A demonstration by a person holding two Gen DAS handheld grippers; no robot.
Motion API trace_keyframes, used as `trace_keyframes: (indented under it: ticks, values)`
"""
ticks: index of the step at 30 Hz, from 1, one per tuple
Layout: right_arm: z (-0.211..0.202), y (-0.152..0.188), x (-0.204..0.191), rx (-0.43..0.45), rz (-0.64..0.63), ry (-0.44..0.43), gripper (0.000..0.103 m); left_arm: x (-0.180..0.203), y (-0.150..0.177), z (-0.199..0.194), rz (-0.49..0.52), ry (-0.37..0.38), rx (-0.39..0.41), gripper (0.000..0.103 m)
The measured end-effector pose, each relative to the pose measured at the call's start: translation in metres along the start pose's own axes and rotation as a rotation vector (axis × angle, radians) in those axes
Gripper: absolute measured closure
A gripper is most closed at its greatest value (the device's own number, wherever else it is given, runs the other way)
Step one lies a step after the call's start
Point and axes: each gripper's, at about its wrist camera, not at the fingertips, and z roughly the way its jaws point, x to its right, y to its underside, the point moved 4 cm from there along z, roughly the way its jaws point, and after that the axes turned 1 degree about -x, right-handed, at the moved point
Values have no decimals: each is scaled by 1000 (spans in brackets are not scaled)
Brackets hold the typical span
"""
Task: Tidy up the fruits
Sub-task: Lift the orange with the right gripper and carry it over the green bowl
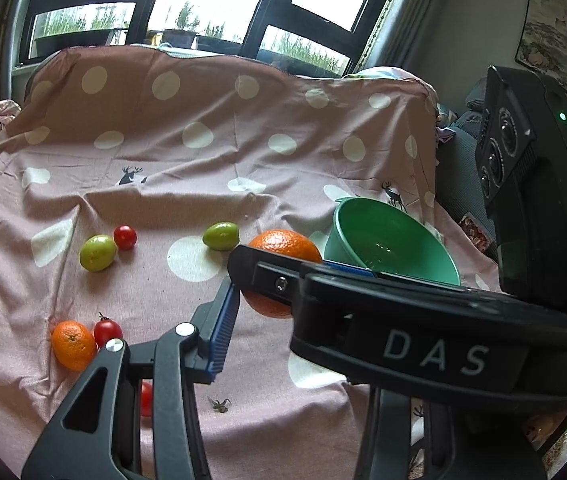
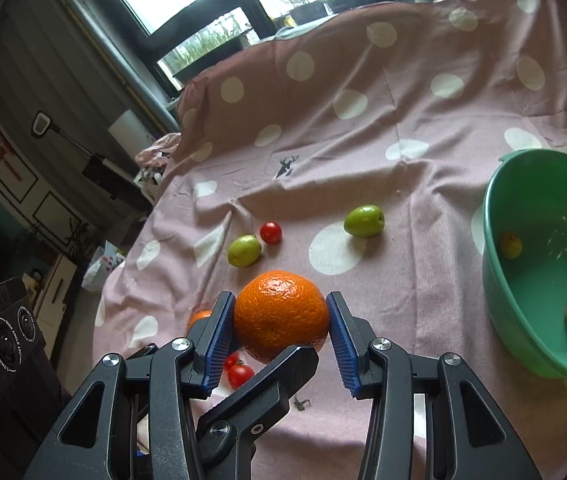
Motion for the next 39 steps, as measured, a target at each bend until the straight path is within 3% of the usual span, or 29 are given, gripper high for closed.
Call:
trace_keyframes:
  ticks: [17, 39]
  values:
    - [-78, -17, 21, 199, 4, 21, 55, 70, -27, -11, 150, 69, 98, 60]
    - [-117, -22, 99, 269, 157, 127, 55, 138, -32, 46, 234, 212, 17, 60]
